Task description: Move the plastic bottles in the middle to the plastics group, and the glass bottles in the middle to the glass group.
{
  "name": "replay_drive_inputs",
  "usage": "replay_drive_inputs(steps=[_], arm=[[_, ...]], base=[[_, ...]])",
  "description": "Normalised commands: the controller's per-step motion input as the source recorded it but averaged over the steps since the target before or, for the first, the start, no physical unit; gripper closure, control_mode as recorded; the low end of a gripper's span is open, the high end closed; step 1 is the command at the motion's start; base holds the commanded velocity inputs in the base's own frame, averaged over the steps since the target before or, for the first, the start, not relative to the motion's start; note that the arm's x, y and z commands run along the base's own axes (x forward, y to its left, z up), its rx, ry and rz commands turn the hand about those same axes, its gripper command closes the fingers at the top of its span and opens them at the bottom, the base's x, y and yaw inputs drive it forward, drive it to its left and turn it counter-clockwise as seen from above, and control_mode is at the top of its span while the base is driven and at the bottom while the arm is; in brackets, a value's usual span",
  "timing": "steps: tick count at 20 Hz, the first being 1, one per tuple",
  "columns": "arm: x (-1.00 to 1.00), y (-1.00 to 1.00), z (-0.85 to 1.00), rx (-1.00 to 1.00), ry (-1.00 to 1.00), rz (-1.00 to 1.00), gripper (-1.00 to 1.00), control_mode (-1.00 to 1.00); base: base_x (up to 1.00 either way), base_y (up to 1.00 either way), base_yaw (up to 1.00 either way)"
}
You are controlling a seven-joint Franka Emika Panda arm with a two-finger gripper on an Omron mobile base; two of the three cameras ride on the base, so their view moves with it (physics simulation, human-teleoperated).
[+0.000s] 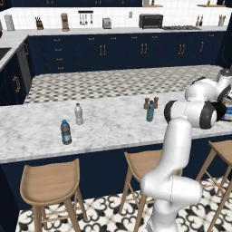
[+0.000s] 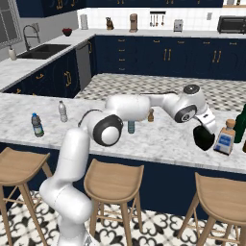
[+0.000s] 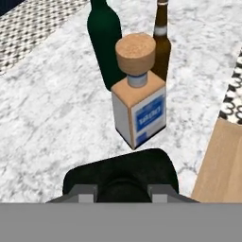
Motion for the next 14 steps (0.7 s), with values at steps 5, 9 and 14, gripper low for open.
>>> replay_drive_inputs(steps=[5,9,14], arm=[[0.16,-0.07,-0.21,-0.12,0.0,-0.08,1.0,-1.0],[0.21,-0.03,-0.18,0.0,0.0,-0.02,1.0,-1.0],[0.24,-0.05,-0.24,0.02,0.0,0.0,1.0,-1.0]], base=[[0.0,0.0,0.0],[0.0,0.0,0.0],[0.0,0.0,0.0]])
